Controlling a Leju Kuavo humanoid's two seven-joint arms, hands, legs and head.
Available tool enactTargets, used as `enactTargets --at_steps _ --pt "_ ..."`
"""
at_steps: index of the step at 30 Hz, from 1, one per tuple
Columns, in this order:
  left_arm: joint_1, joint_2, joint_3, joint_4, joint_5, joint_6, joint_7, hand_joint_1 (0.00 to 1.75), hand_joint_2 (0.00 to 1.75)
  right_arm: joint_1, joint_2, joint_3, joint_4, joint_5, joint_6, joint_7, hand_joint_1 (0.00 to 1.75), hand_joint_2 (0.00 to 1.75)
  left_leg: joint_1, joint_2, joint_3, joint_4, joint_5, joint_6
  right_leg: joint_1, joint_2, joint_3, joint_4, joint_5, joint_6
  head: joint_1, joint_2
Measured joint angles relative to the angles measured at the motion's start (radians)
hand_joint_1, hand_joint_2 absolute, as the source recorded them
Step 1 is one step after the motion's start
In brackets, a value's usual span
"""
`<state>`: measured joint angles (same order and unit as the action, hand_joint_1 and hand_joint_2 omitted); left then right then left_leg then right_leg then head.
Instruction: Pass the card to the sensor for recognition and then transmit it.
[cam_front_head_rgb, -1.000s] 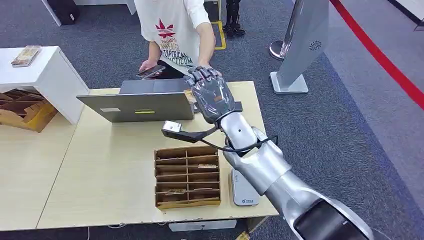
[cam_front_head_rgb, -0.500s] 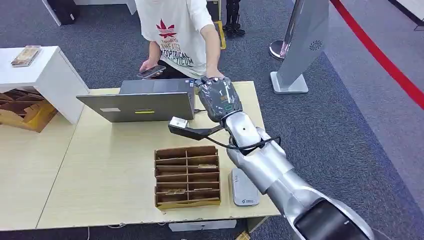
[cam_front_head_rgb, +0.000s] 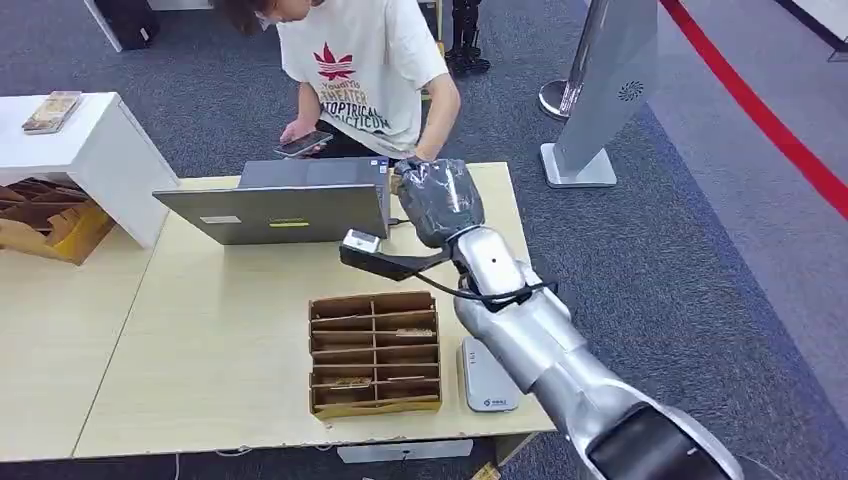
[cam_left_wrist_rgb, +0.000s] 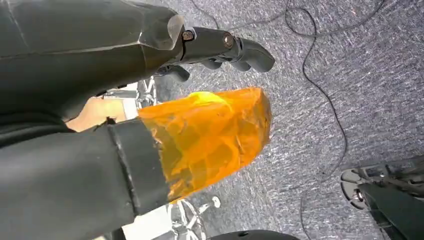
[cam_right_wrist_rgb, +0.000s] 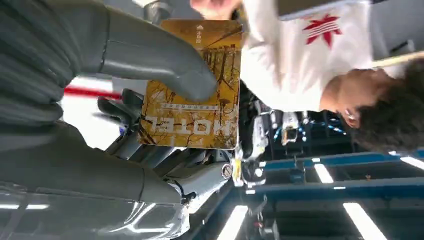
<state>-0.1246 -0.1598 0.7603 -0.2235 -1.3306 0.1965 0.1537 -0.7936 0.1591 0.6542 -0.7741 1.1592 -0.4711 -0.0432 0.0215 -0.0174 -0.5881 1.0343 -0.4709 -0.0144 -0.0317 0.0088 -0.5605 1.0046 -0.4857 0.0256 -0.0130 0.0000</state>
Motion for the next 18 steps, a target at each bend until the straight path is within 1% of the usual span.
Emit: enactTargets --at_steps 3,7,10,13,14,18 --pt "0.007 0.0 0.0 0.0 0.029 0.014 -0.01 0.0 0.0 0.052 0.006 -0.023 -0.1 -0.133 0.003 -0.038 1.75 1.75 0.0 0.0 0.0 0.0 0.0 0.0 0.0 0.0 0.0 0.0 0.0 0.0 0.0 0.0" --pt "0.025 0.0 0.0 0.0 0.068 0.037 -0.027 0.0 0.0 0.15 0.008 -0.061 -0.298 -0.383 0.022 -0.088 1.75 1.75 0.0 0.0 -0.001 0.0 0.0 0.0 0.0 0.0 -0.001 0.0 0.0 0.0 0.0 0.0" --pt "0.038 0.0 0.001 0.0 0.089 0.053 -0.036 0.0 0.0 0.224 0.008 -0.089 -0.452 -0.517 0.04 -0.101 1.75 1.75 0.0 0.0 -0.001 0.0 0.0 0.0 0.0 0.0 -0.002 0.0 0.0 0.0 0.0 0.0" --pt "0.05 0.0 0.01 0.0 0.118 0.064 -0.047 0.0 0.0 0.302 0.007 -0.127 -0.6 -0.709 0.08 -0.111 1.75 1.75 0.0 0.0 -0.001 0.0 0.0 0.0 0.0 0.0 -0.002 -0.001 0.0 0.0 0.0 0.0" --pt "0.054 0.0 0.012 0.0 0.125 0.066 -0.051 0.0 0.0 0.324 0.006 -0.138 -0.633 -0.751 0.089 -0.112 1.75 1.75 0.0 0.0 -0.001 0.0 0.0 0.0 0.0 0.0 -0.002 -0.001 0.0 0.0 0.0 0.0" --pt "0.054 0.0 0.012 0.0 0.125 0.066 -0.051 0.0 0.0 0.324 0.006 -0.138 -0.633 -0.751 0.089 -0.112 1.75 1.75 0.0 0.0 -0.001 0.0 0.0 0.0 0.0 0.0 -0.002 -0.001 0.0 0.0 0.0 0.0"
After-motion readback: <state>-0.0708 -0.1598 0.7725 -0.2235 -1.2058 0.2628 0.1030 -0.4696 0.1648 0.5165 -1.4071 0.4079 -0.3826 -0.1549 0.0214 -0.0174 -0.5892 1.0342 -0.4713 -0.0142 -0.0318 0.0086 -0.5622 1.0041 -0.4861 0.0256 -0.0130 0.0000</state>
